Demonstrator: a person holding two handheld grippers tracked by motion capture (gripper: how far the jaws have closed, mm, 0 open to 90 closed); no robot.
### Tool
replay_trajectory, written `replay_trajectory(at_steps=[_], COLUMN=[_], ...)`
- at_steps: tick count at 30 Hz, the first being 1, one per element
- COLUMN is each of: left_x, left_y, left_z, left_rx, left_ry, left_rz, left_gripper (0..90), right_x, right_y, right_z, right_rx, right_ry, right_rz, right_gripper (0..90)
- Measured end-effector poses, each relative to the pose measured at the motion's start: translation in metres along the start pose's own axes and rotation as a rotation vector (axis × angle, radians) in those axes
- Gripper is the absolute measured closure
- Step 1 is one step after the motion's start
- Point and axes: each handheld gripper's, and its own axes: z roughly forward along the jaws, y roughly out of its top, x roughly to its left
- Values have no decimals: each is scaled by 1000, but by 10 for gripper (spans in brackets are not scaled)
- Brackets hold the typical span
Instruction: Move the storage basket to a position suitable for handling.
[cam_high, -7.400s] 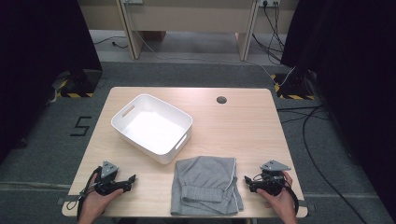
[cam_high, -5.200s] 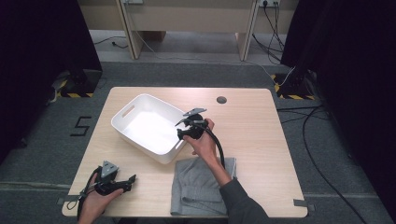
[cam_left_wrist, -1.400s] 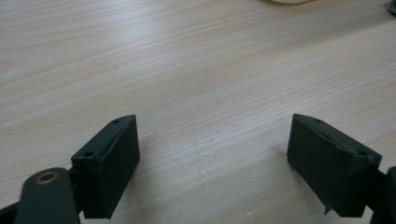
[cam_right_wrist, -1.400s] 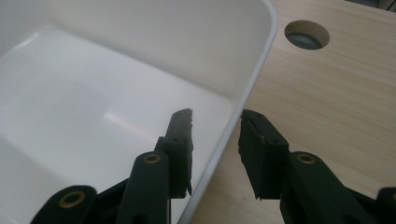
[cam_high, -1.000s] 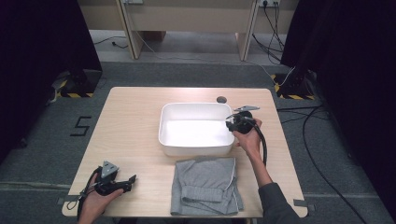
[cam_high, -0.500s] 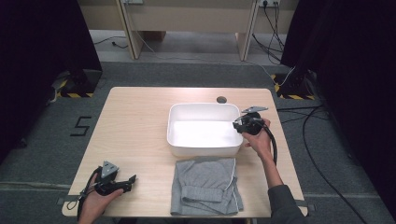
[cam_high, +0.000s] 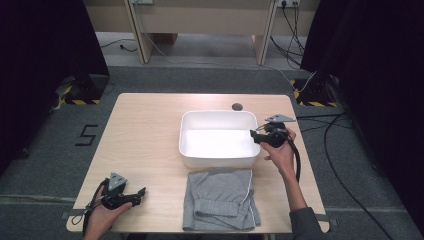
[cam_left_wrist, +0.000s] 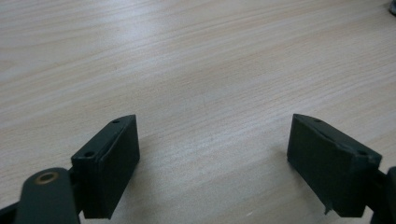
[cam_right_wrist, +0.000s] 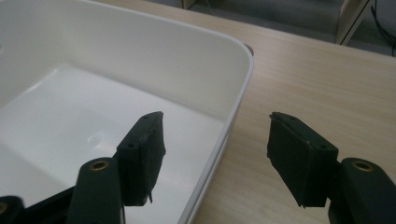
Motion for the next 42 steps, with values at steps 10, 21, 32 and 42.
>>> replay_trajectory(at_steps=[10, 21, 32, 42], left_x=[0, 0, -1, -1], left_y=[0, 0, 0, 0], left_z=[0, 0, 0, 1], left_rx=[1, 1, 1, 1], left_ry=[3, 2, 2, 2], left_rz=[-1, -1, -2, -3], left_gripper=[161, 161, 162, 156], right_x=[14, 21, 9, 17], right_y=[-18, -43, -77, -103], right_z=[-54, -67, -82, -76], right_rx=[-90, -134, -88, -28], right_ry=[35, 62, 76, 99], right_rz=[8, 46, 77, 58], right_gripper=[349, 312, 279, 270])
